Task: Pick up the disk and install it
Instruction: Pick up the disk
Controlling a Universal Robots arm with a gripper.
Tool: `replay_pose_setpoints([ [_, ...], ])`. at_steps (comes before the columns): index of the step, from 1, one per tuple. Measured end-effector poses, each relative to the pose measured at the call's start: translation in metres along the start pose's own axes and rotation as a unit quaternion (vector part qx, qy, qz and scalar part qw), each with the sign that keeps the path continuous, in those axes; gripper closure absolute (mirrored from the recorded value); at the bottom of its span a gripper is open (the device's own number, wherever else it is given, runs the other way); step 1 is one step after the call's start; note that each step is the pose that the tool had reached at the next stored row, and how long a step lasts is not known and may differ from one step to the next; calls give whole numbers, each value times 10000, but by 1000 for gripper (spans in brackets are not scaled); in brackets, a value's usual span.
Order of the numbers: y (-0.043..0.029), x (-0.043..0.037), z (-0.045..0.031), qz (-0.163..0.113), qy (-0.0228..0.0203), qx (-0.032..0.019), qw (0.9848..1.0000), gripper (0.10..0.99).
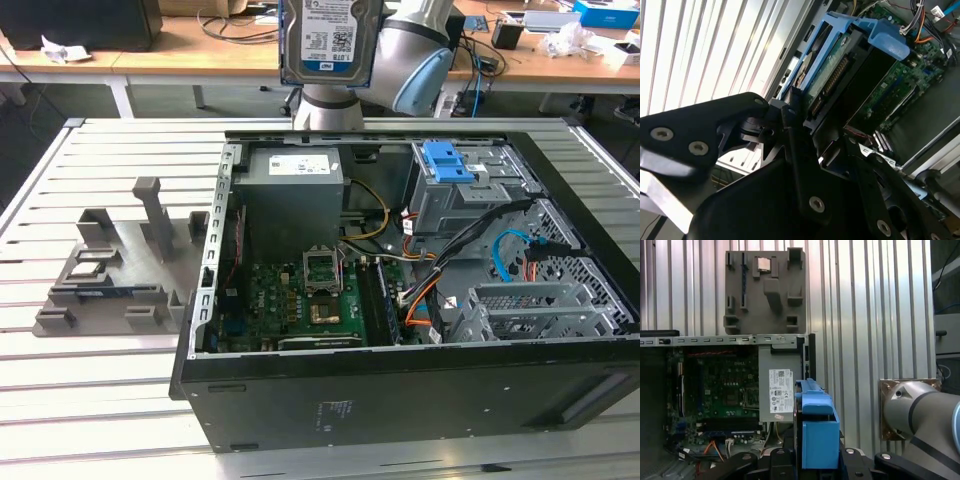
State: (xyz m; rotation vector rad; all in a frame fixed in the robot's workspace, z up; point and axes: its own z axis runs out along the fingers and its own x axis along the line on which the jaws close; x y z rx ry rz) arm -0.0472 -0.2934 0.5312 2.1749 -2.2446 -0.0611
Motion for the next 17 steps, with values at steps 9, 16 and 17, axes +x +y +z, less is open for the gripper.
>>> replay_pose_setpoints([
  [9, -382, -13, -14, 1, 0, -6, 10000, 722],
  [16, -652, -24, -25, 1, 0, -11, 10000, 722],
  [17, -694, -26, -26, 1, 0, -12, 10000, 722],
])
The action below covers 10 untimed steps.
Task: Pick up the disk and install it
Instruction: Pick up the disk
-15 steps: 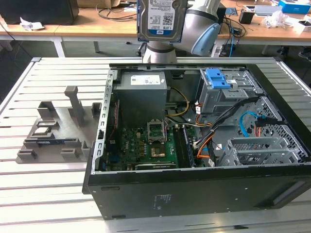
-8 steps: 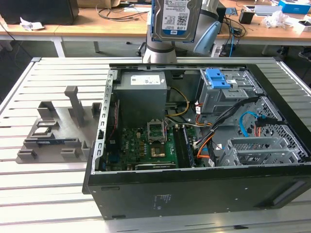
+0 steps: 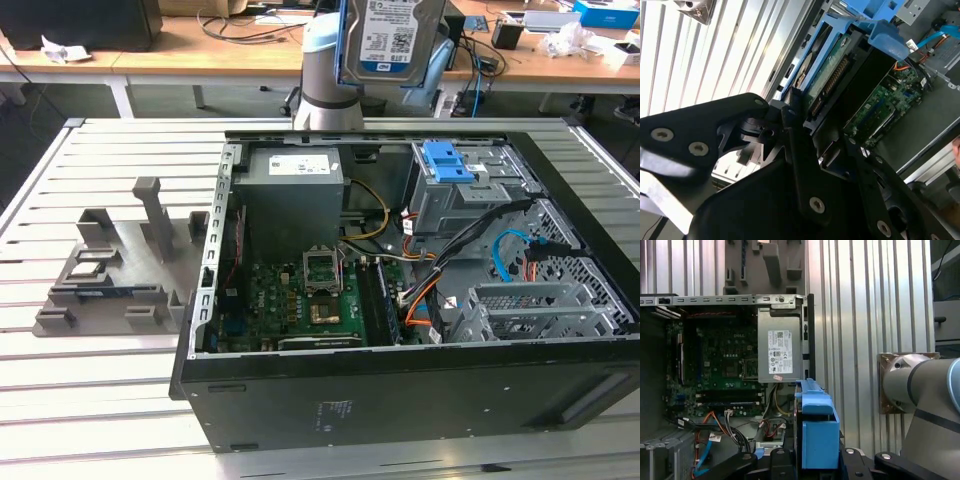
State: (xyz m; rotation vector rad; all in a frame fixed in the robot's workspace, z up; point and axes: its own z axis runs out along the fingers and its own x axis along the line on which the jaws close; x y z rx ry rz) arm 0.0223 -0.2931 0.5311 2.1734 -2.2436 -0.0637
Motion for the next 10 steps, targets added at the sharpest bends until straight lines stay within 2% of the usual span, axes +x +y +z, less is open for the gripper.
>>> replay_pose_setpoints([
  [5, -198, -7, -8, 0, -1, -4, 10000, 722],
  [10, -208, -7, -9, 0, 0, -4, 10000, 722],
])
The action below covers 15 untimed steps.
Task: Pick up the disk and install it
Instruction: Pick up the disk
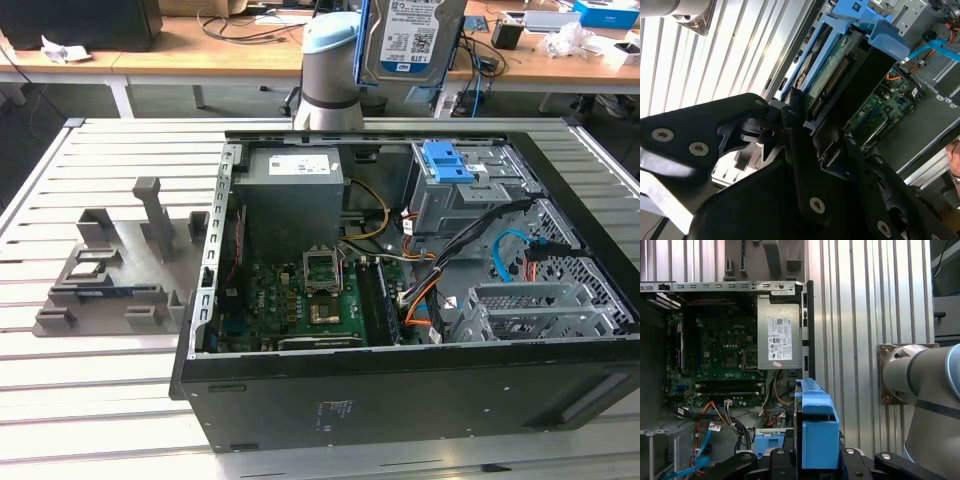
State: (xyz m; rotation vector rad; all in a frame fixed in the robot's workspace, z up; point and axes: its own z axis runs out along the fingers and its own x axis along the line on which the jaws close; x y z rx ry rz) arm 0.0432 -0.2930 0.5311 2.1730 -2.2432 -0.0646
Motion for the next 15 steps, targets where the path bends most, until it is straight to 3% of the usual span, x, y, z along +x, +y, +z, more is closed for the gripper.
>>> replay_pose_setpoints([
  [2, -1, 11, -1, -1, 1, 0, 10000, 722],
  [8, -7, 213, -4, 0, 0, 0, 10000, 722],
  [10, -10, 315, -6, 0, 0, 0, 10000, 722],
  [15, -14, 450, -8, 0, 0, 0, 10000, 722],
])
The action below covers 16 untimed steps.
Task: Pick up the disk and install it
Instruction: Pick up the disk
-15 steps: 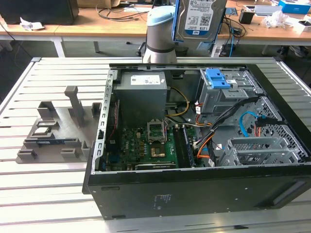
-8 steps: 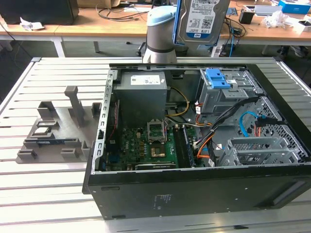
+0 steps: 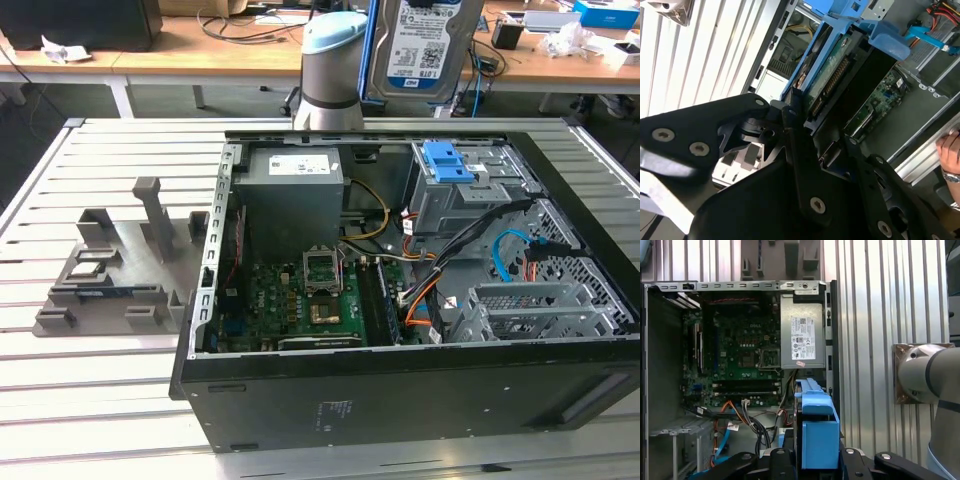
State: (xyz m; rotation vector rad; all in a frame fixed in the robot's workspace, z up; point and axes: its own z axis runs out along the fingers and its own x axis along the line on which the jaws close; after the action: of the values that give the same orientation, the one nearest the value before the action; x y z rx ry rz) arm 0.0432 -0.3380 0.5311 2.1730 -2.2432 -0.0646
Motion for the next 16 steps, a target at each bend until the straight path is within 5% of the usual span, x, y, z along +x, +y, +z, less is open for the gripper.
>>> replay_pose_setpoints([
  [6, -4, 130, -2, 0, 0, 0, 10000, 722],
  [16, -10, 231, -4, 0, 0, 0, 10000, 722],
])
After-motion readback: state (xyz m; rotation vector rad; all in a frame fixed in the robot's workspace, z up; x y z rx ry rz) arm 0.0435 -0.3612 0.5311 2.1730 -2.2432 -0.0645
